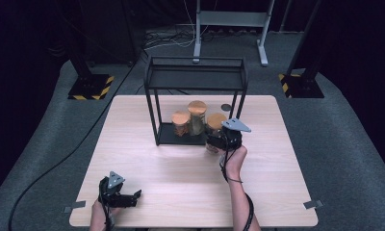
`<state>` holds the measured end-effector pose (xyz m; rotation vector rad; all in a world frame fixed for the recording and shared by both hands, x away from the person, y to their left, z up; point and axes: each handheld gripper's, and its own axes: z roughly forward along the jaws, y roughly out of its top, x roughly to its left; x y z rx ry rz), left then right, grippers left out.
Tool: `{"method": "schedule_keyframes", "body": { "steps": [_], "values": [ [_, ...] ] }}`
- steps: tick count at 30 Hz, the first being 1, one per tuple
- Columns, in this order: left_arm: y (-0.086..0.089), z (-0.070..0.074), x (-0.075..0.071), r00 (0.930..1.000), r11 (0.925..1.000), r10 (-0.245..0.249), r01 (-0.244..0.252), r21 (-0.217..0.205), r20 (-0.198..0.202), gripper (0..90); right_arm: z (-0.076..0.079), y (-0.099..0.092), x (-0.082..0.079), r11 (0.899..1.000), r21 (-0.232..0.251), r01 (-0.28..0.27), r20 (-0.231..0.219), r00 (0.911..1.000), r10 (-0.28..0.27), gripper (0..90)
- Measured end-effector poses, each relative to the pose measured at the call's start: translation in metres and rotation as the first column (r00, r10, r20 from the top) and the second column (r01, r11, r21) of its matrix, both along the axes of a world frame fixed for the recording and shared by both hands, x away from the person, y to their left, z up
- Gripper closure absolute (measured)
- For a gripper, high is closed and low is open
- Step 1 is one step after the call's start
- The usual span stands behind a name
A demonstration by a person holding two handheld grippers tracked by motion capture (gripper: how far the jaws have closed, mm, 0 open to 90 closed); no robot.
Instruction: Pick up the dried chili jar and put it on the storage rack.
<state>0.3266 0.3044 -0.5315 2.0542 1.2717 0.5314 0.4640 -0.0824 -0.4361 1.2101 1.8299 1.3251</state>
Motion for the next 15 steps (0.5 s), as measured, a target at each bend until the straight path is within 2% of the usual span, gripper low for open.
{"method": "schedule_keyframes", "body": {
  "steps": [15],
  "values": [
    [0.000, 0.000, 0.000, 1.0000, 1.0000, 0.000, 0.000, 0.000, 0.000, 0.0, -0.006, 0.011, 0.016, 0.999, -0.037, 0.016, -0.024, 0.9996, -0.017, 24.1]
  ]
}}
